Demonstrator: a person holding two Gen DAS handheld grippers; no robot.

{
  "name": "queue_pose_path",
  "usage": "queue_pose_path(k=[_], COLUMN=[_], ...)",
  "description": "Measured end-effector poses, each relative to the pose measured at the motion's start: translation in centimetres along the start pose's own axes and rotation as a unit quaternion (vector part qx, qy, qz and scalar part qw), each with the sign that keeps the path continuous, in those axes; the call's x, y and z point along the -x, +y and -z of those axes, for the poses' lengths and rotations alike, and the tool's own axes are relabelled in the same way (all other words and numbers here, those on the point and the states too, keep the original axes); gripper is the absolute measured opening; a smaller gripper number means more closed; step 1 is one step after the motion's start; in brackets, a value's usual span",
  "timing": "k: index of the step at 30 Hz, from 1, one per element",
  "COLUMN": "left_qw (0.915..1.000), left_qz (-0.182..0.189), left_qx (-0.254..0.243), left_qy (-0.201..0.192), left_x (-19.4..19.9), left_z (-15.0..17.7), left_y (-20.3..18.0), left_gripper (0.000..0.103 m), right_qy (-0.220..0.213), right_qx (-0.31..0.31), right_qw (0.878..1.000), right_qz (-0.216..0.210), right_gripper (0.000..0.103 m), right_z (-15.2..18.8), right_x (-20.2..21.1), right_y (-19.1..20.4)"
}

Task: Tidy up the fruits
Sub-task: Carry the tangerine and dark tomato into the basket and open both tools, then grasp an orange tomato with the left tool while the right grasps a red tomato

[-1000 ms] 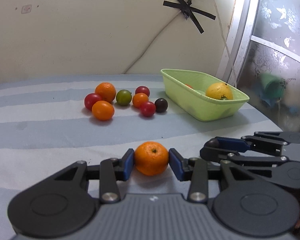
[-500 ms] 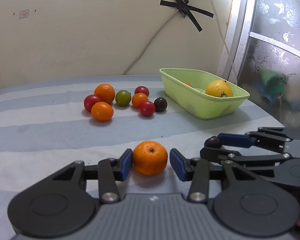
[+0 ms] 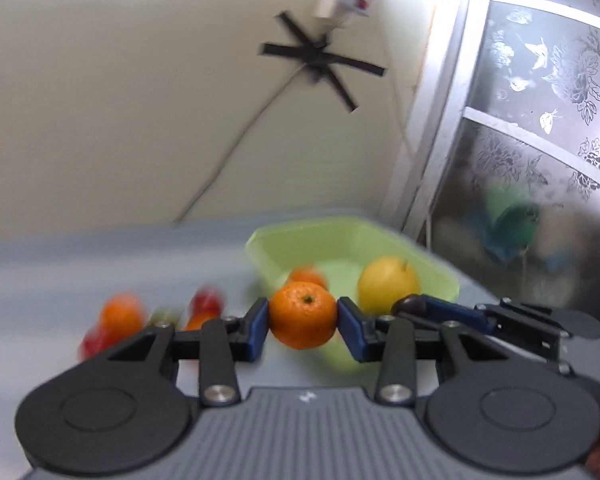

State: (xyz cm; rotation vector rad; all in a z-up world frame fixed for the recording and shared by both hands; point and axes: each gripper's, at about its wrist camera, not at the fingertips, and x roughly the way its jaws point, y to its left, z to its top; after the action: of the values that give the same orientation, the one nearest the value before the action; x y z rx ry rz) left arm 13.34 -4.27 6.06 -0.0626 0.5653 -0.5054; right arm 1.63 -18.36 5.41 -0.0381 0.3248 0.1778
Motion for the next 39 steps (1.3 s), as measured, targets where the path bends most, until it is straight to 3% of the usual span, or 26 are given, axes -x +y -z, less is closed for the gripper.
queue_pose_path(k=[3, 7, 10, 13, 16, 20, 22, 25, 27, 30, 35, 39], left_qw=[0.9993, 0.9975, 0.9963, 0.9967, 0.9979, 0.9995, 0.9981, 0.9936, 0.9896, 0.9868, 0.9856, 0.9871], left_qz=[0.025, 0.032, 0.029, 0.024, 0.026, 0.020, -0.001, -0.068, -0.112, -0.137, -0.117, -0.108], left_qx=[-0.003, 0.004, 0.004, -0.002, 0.001, 0.025, 0.046, 0.065, 0.071, 0.082, 0.121, 0.113], left_qy=[0.026, 0.062, 0.081, 0.078, 0.059, -0.006, -0.040, -0.063, -0.056, -0.027, 0.014, 0.032], left_x=[-4.4, -8.9, -10.9, -11.4, -9.9, -4.0, -0.3, 4.4, 6.3, 7.4, 6.0, 3.9], left_z=[-2.7, -3.5, -3.3, -3.1, -3.6, -4.5, -4.2, -2.5, -0.6, 2.3, 5.6, 6.0], left_y=[-0.8, -1.4, -1.7, -2.0, -1.6, 0.9, 3.1, 6.3, 7.9, 9.7, 10.4, 9.8], left_gripper=[0.038, 0.038, 0.038, 0.044, 0.046, 0.047, 0.047, 0.047, 0.047, 0.047, 0.045, 0.045], right_qy=[-0.021, -0.015, -0.008, -0.005, -0.022, -0.052, -0.072, -0.101, -0.104, -0.086, -0.011, 0.039], right_qx=[0.014, 0.039, 0.059, 0.083, 0.090, 0.082, 0.070, 0.046, 0.027, 0.023, 0.047, 0.084], right_qw=[0.999, 0.997, 0.996, 0.994, 0.992, 0.992, 0.992, 0.992, 0.993, 0.996, 0.997, 0.994], right_qz=[0.035, 0.058, 0.071, 0.077, 0.082, 0.086, 0.082, 0.063, 0.041, -0.011, -0.061, -0.053], right_gripper=[0.027, 0.028, 0.028, 0.032, 0.045, 0.043, 0.043, 0.042, 0.038, 0.035, 0.034, 0.034], right_z=[-1.5, -1.5, -0.4, 0.4, 0.6, 0.8, 0.8, 0.4, -0.2, -0.6, -0.5, -0.2], right_x=[-1.3, -3.5, -4.4, -4.8, -4.0, -2.7, -1.9, -0.8, -0.6, -0.5, -3.0, -5.7], right_y=[-1.5, -2.2, -1.9, -1.4, -1.4, -1.3, -1.4, -1.3, -1.0, 0.6, 4.4, 7.3])
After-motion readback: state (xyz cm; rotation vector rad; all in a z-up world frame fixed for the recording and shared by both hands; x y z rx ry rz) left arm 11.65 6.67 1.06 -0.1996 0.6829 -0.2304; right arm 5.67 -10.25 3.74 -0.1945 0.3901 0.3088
